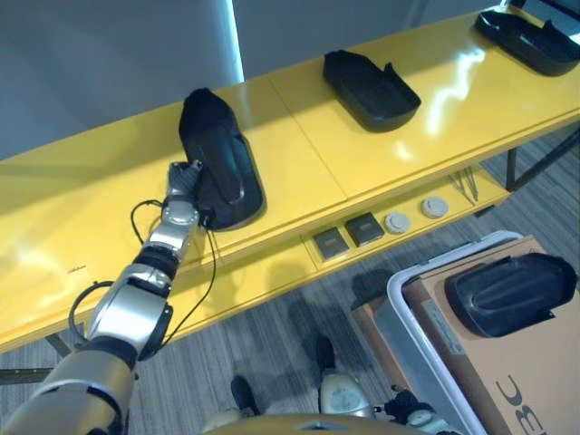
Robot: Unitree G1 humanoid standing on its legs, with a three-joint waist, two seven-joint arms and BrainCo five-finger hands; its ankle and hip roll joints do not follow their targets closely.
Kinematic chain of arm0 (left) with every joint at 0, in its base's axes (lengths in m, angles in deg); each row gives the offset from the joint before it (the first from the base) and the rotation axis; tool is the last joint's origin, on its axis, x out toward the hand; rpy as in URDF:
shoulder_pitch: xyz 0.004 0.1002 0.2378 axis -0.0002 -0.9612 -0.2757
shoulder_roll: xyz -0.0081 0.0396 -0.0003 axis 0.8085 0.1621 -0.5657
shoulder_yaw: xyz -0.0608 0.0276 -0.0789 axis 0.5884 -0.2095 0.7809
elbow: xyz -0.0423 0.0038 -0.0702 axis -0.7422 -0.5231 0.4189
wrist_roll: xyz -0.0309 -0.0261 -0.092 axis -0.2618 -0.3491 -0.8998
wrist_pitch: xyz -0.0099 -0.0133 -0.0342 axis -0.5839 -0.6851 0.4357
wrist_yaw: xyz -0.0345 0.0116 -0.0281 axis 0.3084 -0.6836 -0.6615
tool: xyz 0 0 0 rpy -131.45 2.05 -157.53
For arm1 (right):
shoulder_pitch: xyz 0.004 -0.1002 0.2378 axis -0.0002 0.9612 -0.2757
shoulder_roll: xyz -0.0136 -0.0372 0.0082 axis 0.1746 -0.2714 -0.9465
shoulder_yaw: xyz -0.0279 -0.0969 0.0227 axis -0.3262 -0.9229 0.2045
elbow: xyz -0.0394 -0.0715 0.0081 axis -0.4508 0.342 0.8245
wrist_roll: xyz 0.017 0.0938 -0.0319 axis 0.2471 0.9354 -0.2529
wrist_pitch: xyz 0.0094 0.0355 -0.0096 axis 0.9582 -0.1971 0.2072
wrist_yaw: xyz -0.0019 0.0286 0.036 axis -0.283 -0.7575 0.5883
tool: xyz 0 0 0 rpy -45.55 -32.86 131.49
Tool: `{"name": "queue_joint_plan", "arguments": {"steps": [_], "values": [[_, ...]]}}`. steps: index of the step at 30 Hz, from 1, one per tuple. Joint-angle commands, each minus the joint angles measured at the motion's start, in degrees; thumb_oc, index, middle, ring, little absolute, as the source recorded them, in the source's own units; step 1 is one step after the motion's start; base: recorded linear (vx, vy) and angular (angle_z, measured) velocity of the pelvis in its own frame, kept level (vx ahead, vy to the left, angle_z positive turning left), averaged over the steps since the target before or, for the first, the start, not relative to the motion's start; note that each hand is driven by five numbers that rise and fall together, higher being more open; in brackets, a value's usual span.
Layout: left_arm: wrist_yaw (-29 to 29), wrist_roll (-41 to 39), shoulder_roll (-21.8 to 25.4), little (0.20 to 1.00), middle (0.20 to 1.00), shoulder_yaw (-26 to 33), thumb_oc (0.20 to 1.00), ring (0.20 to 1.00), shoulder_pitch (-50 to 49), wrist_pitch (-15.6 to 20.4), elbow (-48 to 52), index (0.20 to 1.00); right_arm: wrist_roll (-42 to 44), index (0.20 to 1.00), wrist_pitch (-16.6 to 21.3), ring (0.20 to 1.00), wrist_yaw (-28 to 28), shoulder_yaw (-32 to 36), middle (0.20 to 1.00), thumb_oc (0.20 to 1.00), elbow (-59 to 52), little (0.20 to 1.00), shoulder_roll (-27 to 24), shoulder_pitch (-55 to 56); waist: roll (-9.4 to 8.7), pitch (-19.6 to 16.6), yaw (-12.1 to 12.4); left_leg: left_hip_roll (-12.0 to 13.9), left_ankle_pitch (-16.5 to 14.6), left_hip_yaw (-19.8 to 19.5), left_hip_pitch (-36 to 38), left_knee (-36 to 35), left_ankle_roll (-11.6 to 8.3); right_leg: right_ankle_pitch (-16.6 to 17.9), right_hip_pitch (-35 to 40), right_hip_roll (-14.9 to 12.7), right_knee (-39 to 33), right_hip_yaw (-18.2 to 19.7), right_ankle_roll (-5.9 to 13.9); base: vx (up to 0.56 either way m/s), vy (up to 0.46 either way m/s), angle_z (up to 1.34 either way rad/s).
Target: Move parts from the plastic box to the shelf.
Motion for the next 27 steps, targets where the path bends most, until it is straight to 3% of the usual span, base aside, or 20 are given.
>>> {"name": "queue_joint_plan", "arguments": {"steps": [1, 10, 15, 22, 27], "values": [[0.6, 1.5, 2.1, 1.000, 1.000, 1.3, 1.000, 1.000, 9.1, 0.3, -6.5, 1.000, 2.2, 1.000, 1.2, 1.000, 0.1, -1.6, 1.000, 1.000, 1.8, 1.000, 2.1, -3.7, -0.86, 2.5, 0.0, 2.7, 0.5, -1.5, 0.2, -0.1, -2.47, -3.5, 3.7, -1.8, 0.3, 0.7, 3.68, 0.00, 0.000, 0.00], [-0.2, -4.8, 0.4, 1.000, 1.000, 3.2, 1.000, 1.000, 11.3, 1.4, -8.1, 1.000, 3.9, 1.000, 1.0, 1.000, 1.3, -1.8, 1.000, 1.000, 3.1, 1.000, 2.3, -3.9, -0.49, 3.0, -0.3, 2.9, 0.5, -1.1, 0.4, -0.1, -2.64, -3.6, 3.8, -1.8, 0.3, 0.8, 3.63, 0.00, 0.000, 0.00], [-0.7, -12.3, -1.5, 1.000, 1.000, 5.2, 1.000, 1.000, 10.2, 3.7, -5.5, 1.000, 4.5, 1.000, 0.6, 1.000, 1.5, -1.0, 1.000, 1.000, 3.9, 1.000, 2.0, -4.1, -0.43, 2.1, -0.1, 2.9, 0.2, -1.3, 1.2, -0.1, -2.68, -4.0, 4.9, -1.8, 0.3, 0.3, 3.57, 0.00, 0.000, 0.00], [-0.2, -19.9, -4.1, 1.000, 1.000, 6.5, 1.000, 1.000, 4.4, 6.8, 4.9, 1.000, 3.7, 1.000, -0.6, 1.000, 2.0, -0.3, 1.000, 1.000, 3.9, 1.000, 1.9, -4.3, -0.35, -1.1, 1.0, 2.9, -0.7, -2.3, 3.1, -0.1, -2.49, -5.0, 7.9, -1.8, 0.3, -1.0, 3.34, 0.03, -0.005, 0.04], [-1.3, -22.5, -3.6, 1.000, 1.000, 5.9, 1.000, 1.000, -4.9, 8.1, 21.1, 1.000, 2.6, 1.000, -1.6, 1.000, 2.6, 0.7, 1.000, 1.000, 4.0, 1.000, 1.4, -4.5, -0.36, -3.6, 3.0, 2.7, -1.1, -3.7, 4.7, -0.1, -2.30, -5.9, 10.4, -1.9, 0.7, -2.8, 3.13, 0.02, -0.008, 0.09]]}}
